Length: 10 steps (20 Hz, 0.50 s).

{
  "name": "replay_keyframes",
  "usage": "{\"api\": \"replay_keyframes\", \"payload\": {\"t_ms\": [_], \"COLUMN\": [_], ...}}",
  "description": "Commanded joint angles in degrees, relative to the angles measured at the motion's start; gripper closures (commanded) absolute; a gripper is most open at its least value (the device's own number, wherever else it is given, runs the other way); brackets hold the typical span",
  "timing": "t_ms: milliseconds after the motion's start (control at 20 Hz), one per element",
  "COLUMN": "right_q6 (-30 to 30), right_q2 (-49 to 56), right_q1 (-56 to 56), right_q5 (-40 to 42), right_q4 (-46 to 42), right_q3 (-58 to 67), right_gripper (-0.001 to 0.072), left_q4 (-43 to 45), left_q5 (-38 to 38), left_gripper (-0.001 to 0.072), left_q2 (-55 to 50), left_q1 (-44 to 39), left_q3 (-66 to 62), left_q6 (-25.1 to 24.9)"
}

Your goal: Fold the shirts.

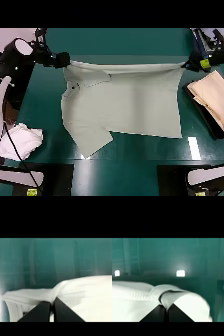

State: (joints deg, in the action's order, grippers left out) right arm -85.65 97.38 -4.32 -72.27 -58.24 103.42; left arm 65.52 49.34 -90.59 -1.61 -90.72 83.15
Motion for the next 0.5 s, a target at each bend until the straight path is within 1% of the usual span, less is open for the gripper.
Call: {"api": "replay_keyframes", "payload": {"t_ms": [0,50,150,200,300,450], "right_q6": [2.8,2.8,1.7,1.7,1.8,1.8], "right_q2": [3.4,3.2,2.1,1.1,-0.6,-1.9], "right_q1": [1.6,1.7,2.8,3.7,5.3,7.0], "right_q5": [3.9,2.1,-1.9,-2.3,-1.3,3.4], "right_q4": [-0.8,-2.6,-8.7,-11.9,-14.1,-13.4], "right_q3": [5.4,5.4,2.4,-0.6,-7.0,-15.5], "right_gripper": [0.0695,0.0695,0.0695,0.0695,0.0695,0.0693], "left_q4": [0.0,0.0,0.6,0.8,1.0,1.6], "left_q5": [-2.1,0.5,5.4,6.2,6.3,6.6], "left_gripper": [0.0683,0.0683,0.0683,0.0683,0.0683,0.0682], "left_q2": [-1.7,-1.7,-1.8,-1.8,-1.8,-1.8], "left_q1": [0.0,0.0,0.0,0.0,0.0,0.0], "left_q3": [-2.1,-2.4,-1.6,-0.4,2.4,7.5], "left_q6": [-7.2,-7.7,-5.1,-5.2,-5.2,-5.5]}}
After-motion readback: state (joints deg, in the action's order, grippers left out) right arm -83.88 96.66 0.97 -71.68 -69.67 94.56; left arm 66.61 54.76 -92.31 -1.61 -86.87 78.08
